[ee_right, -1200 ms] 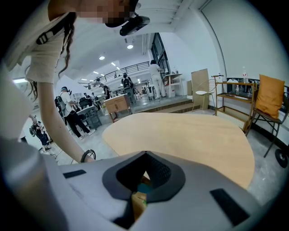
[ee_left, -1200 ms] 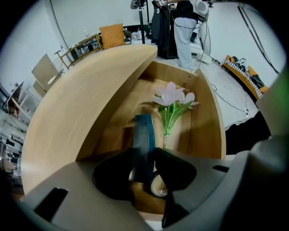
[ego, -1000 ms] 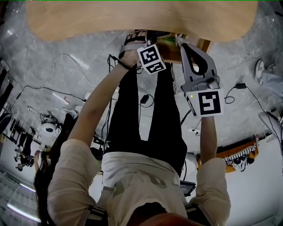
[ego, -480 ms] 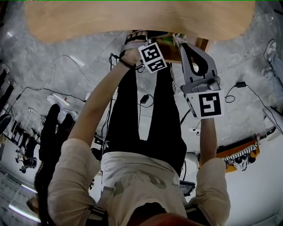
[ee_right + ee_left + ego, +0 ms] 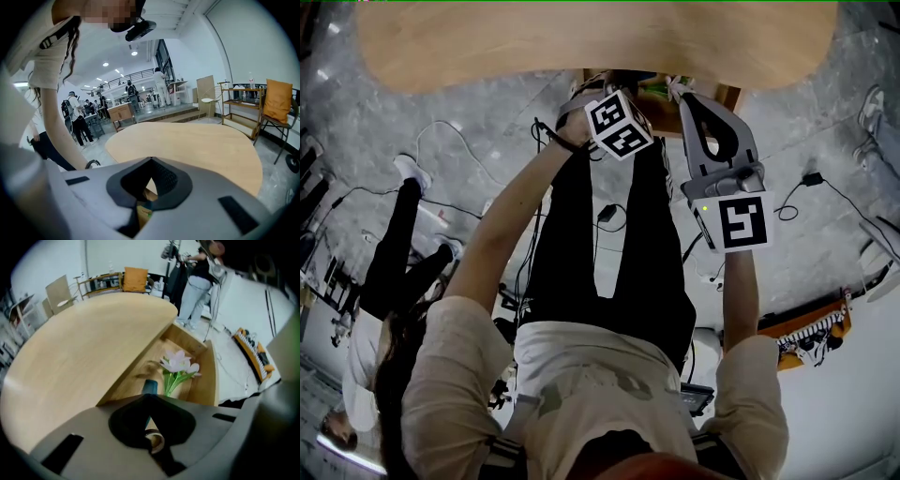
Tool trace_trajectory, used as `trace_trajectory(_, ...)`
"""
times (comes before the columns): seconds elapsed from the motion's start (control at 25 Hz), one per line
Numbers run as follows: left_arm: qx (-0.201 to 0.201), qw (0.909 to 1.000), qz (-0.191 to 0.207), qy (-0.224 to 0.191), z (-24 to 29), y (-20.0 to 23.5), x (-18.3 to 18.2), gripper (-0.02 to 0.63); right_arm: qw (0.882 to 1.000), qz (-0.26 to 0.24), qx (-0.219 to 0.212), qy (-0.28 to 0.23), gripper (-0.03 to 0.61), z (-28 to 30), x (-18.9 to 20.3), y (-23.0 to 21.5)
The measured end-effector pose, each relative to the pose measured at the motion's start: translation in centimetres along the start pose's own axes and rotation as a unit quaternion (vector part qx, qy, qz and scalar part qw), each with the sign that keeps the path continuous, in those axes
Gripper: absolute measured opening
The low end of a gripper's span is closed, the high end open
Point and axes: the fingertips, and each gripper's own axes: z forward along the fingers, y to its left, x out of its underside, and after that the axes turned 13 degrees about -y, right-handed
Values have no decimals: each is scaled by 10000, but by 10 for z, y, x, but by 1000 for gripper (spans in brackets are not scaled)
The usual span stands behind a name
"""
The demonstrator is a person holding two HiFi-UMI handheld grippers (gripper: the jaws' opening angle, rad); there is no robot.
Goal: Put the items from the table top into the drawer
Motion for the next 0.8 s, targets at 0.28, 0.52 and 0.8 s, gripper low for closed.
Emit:
trace_trajectory(0.28, -280, 9895, -912, -1089, -58, 26, -55, 8, 9990, -361, 128, -214, 2, 13, -36, -7)
trace_trajectory(0.52, -1204, 9464, -2085, -2154, -177, 97, -129, 8, 9907, -334, 984, -874, 2, 18, -144, -14)
trace_trajectory(0.8, -2233, 8807, -2396, -3423, -352, 154, -249, 8, 9682, -81, 1864, -1664, 2, -13, -298, -12)
